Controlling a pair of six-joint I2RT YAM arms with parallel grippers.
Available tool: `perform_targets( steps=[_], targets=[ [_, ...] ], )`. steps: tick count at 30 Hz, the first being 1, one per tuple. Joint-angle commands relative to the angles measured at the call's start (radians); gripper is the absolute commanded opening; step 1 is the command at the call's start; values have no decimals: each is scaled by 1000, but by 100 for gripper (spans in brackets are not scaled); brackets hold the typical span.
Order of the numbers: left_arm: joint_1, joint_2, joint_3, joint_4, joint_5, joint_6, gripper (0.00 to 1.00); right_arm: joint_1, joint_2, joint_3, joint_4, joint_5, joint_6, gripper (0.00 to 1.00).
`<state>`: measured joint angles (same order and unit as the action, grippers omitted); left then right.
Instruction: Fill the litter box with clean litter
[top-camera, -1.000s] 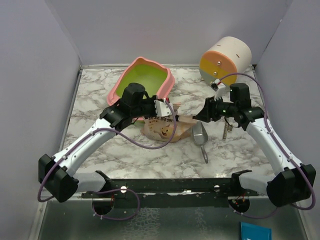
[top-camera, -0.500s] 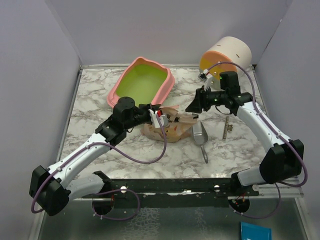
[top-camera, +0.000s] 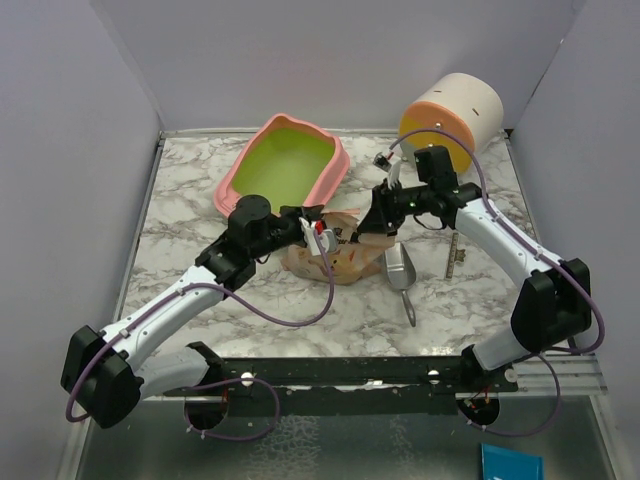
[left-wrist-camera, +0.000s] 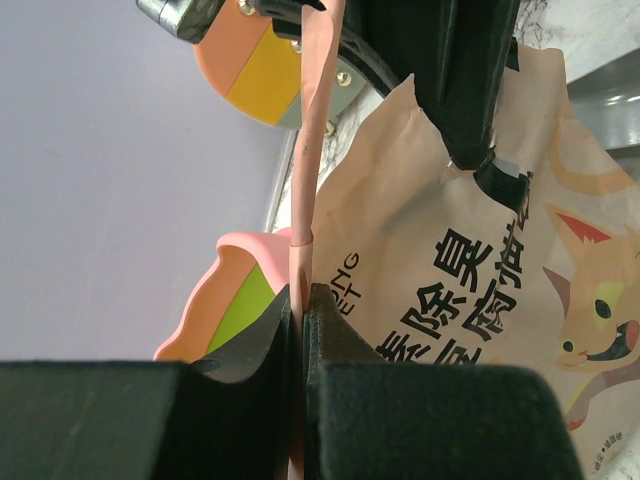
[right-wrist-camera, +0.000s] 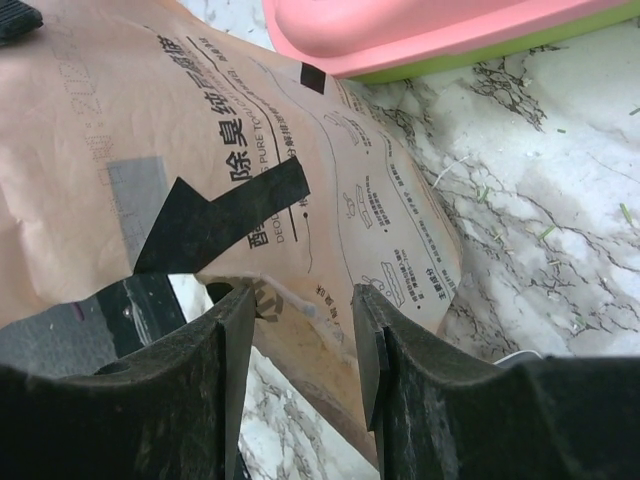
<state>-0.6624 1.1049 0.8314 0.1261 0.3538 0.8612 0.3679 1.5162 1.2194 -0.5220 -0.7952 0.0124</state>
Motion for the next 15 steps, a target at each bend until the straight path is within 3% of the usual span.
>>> perform_targets(
  steps=[1,13,15],
  targets=[
    [-3,-31,33,238,43,2,0,23,21,39,33,71,-20,45],
    [-3,-89,-13,250,31,-39,0,54,30,-13,-7,219,-38,44],
    [-1,-92,-10,250,31,-43,0,56,34,-29,-10,233,-33,40]
  ],
)
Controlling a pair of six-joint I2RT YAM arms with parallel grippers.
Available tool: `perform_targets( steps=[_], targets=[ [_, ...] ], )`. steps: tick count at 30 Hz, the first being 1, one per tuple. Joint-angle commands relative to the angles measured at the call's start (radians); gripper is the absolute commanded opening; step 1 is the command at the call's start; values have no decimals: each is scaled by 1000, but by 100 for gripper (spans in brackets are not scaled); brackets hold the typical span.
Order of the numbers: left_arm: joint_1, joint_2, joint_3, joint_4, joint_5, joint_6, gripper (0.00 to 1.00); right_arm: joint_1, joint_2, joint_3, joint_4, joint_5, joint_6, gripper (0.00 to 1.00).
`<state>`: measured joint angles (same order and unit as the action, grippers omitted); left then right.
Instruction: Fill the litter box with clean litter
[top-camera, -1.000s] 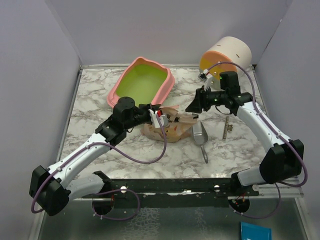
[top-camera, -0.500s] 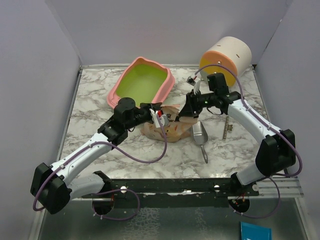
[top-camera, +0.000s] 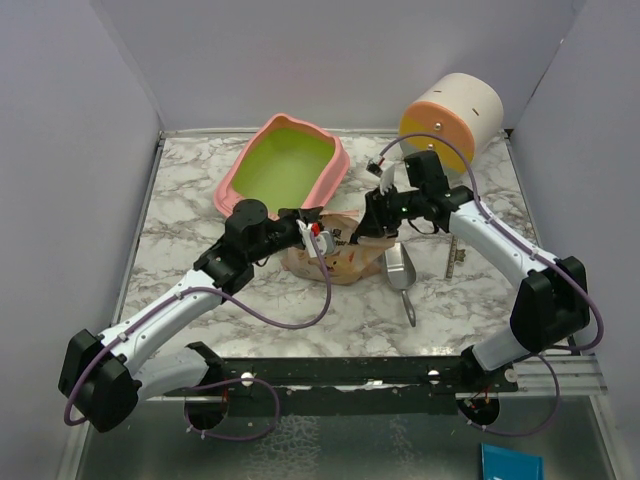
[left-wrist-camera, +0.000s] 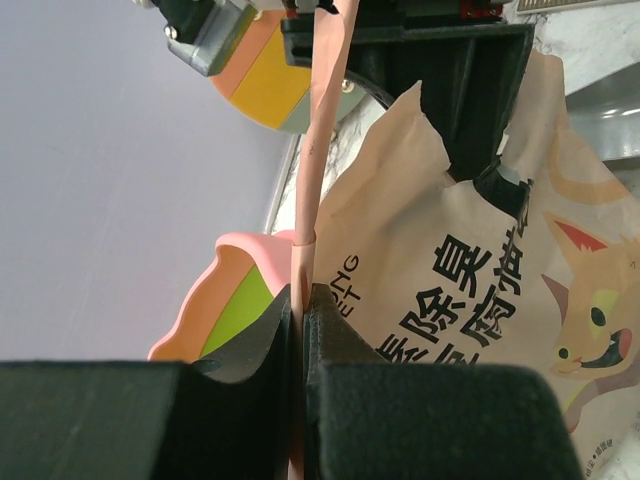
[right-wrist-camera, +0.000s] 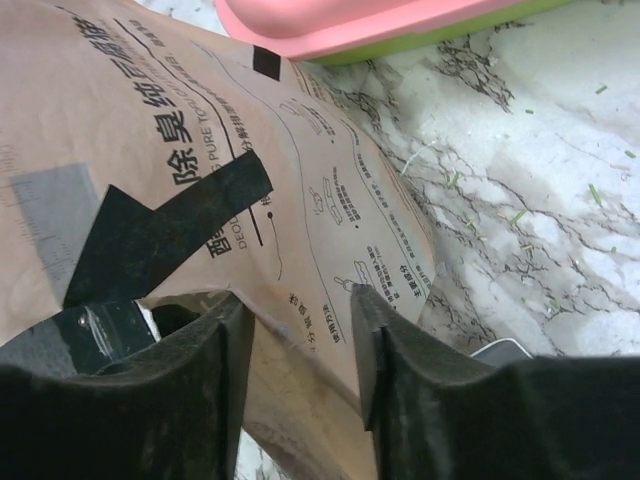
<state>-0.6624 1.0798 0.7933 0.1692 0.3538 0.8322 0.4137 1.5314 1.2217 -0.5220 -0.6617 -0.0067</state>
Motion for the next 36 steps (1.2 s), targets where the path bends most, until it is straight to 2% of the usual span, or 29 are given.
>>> perform_targets(
  steps=[1,3,4,11,15,20,26,28,33,36],
  targets=[
    [-3,-67,30,207,32,-16,0,12,21,-38,-7,107,-7,30],
    [-3,-69,30,207,36,-21,0,16,17,-40,15,164,26,4],
    [-3,-70,28,207,39,-27,0,16,9,-42,34,195,48,1],
    [-3,-94,-13,207,43,-51,0,16,-136,-92,308,318,261,1],
    [-3,-122,-32,222,48,-81,0,19,-123,-64,347,376,345,1],
    [-3,-139,-36,248,56,-113,0,31,-108,-68,357,491,368,1],
    [-4,-126,-58,272,30,-132,0,31,-171,-126,410,477,376,1],
    [-3,-113,-58,277,22,-144,0,31,-181,-107,379,445,357,7],
    [-5,-89,-39,279,-24,-193,0,31,-268,-61,287,439,339,44],
    [-4,-85,-18,271,-75,-236,1,31,-337,-25,208,495,332,51]
  ],
)
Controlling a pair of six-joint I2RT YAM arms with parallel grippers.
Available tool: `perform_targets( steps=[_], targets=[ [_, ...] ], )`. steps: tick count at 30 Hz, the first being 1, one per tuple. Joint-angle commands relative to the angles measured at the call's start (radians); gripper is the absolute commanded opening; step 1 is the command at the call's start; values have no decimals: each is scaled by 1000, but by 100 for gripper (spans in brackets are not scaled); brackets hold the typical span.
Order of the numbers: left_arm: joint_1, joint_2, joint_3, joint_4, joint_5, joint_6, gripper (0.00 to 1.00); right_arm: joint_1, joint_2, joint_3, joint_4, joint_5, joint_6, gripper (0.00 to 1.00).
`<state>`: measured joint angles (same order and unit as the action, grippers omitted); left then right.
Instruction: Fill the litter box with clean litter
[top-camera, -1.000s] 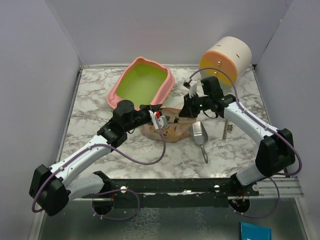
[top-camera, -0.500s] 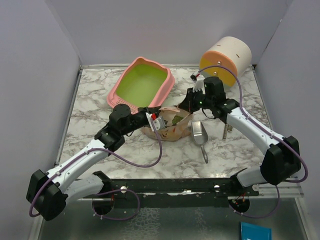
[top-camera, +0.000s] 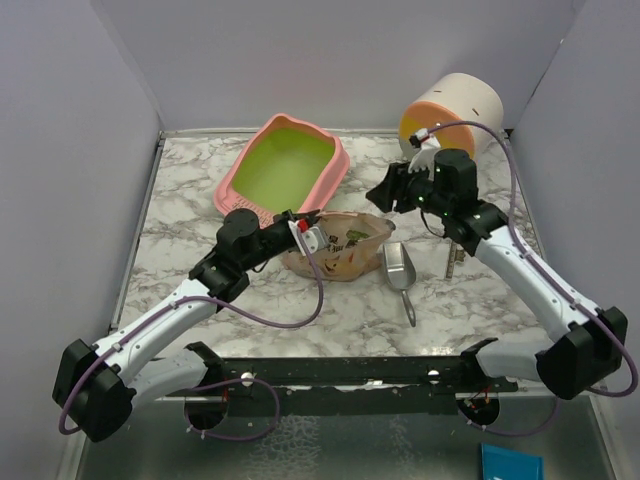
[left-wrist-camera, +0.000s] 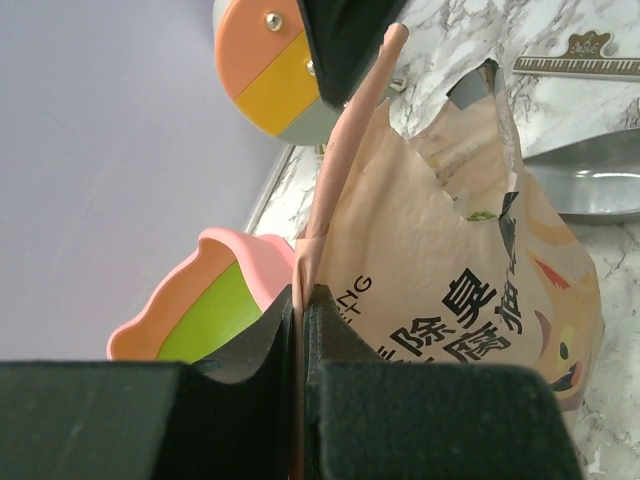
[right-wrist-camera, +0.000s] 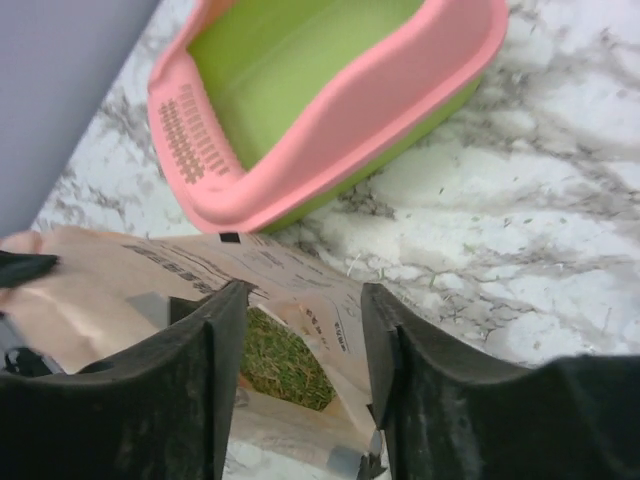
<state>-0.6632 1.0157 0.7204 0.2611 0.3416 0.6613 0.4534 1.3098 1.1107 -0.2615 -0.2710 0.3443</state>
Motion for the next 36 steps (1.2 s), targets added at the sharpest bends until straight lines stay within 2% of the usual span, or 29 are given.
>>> perform_targets(
  steps=[1,6,7,8,9,11,13,15,17,19,25,29,36],
  targets=[
    [-3,-24,63,166,-70,-71,5,-9,-139,97,-83,126,-21,53],
    [-4,-66,138,26,-95,-142,24,-9,-246,68,-244,279,-8,61],
    [-3,-77,157,-3,-110,-180,29,-9,-259,42,-269,345,11,61],
    [-4,-90,176,-38,-136,-258,40,-9,-268,13,-292,394,35,62],
    [-4,-101,209,-79,-177,-362,44,-9,-271,-27,-304,432,59,62],
    [-4,-105,306,-223,-256,-537,30,-10,-269,-102,-323,484,111,61],
    [-3,-99,391,-367,-283,-634,9,-10,-256,-172,-324,487,158,60],
    [-4,-123,397,-412,-282,-709,3,-10,-239,-235,-325,502,206,59],
    [-2,-165,364,-413,-281,-776,4,-11,-231,-291,-332,531,257,59],
    [-3,-204,334,-430,-272,-824,10,-10,-241,-333,-322,538,282,59],
    [-4,-268,247,-486,-232,-840,16,-10,-186,-378,-333,515,302,58],
    [-3,-243,258,-542,-182,-842,20,-10,-126,-394,-320,495,284,57],
    [-4,-209,325,-628,-146,-836,21,-10,-53,-418,-260,462,273,54]
  ],
)
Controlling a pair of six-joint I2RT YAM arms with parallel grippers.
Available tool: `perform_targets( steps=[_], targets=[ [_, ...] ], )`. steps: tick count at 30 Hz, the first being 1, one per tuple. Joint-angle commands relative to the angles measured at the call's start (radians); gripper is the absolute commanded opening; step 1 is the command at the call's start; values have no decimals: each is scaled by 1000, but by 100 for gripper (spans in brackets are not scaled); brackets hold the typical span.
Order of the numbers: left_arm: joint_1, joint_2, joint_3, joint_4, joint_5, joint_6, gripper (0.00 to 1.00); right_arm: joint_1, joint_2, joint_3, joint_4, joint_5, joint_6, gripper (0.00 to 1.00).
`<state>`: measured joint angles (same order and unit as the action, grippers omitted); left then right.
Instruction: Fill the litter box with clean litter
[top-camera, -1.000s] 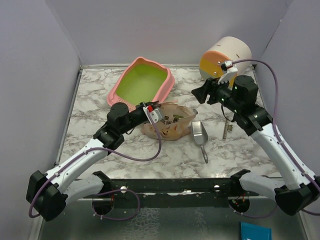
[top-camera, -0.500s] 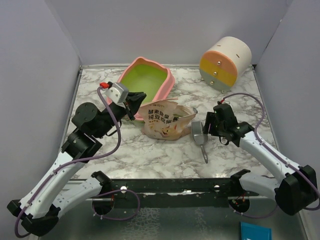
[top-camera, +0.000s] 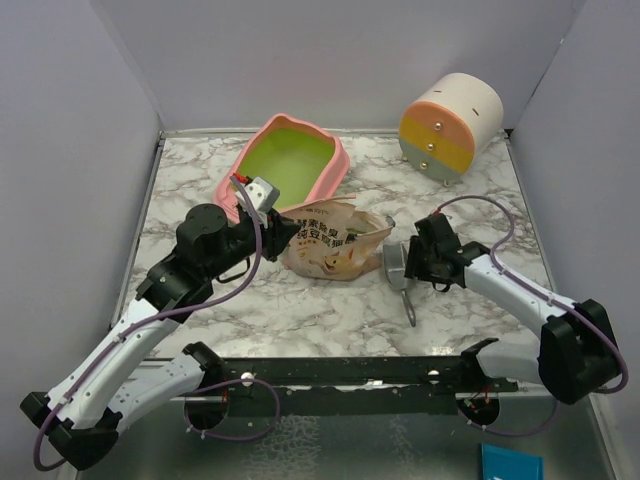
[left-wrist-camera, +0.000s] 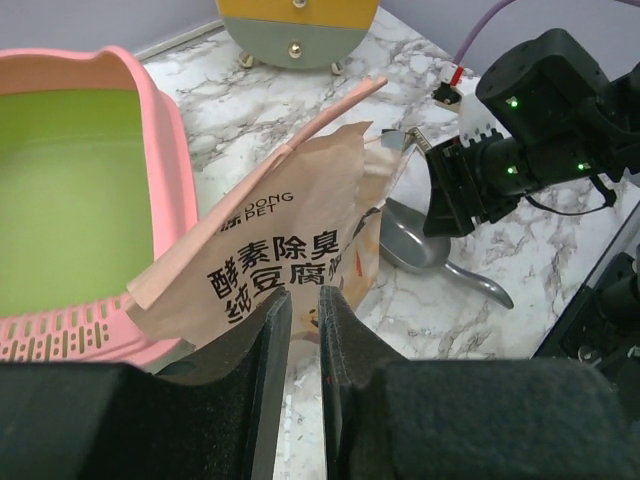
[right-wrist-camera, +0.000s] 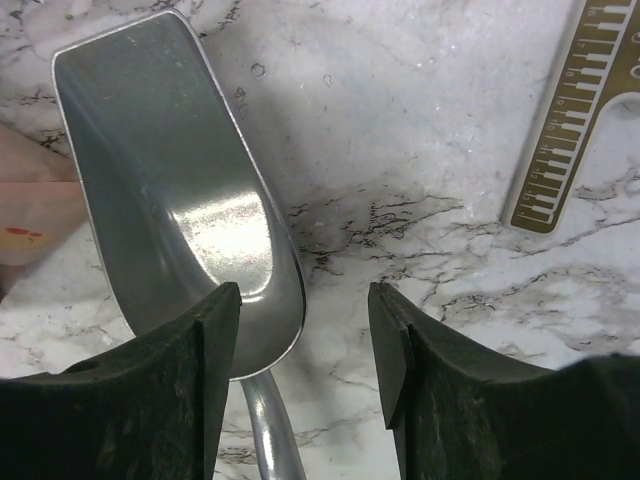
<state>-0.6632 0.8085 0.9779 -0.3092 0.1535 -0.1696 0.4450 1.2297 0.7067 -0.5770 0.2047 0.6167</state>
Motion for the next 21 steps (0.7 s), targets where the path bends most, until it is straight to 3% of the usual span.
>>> perform_targets(
  steps=[1,2,4,7,13,21],
  targets=[
    [-3,-1,80,-69,37,-1,22,-2,36,-18,64,-18,0,53],
    [-3,2,91,-80,32,1,22,-2,43,-22,72,-26,-4,51],
    [-3,12,122,-105,28,3,24,-2,56,-31,94,-49,-19,37],
    [-3,40,170,-146,51,17,25,-2,65,-38,116,-78,-51,2],
    [-3,116,275,-217,39,75,26,-2,-26,13,48,-11,-70,1],
    [-3,227,349,-164,100,83,29,-2,-328,234,-123,294,-119,1]
  ],
)
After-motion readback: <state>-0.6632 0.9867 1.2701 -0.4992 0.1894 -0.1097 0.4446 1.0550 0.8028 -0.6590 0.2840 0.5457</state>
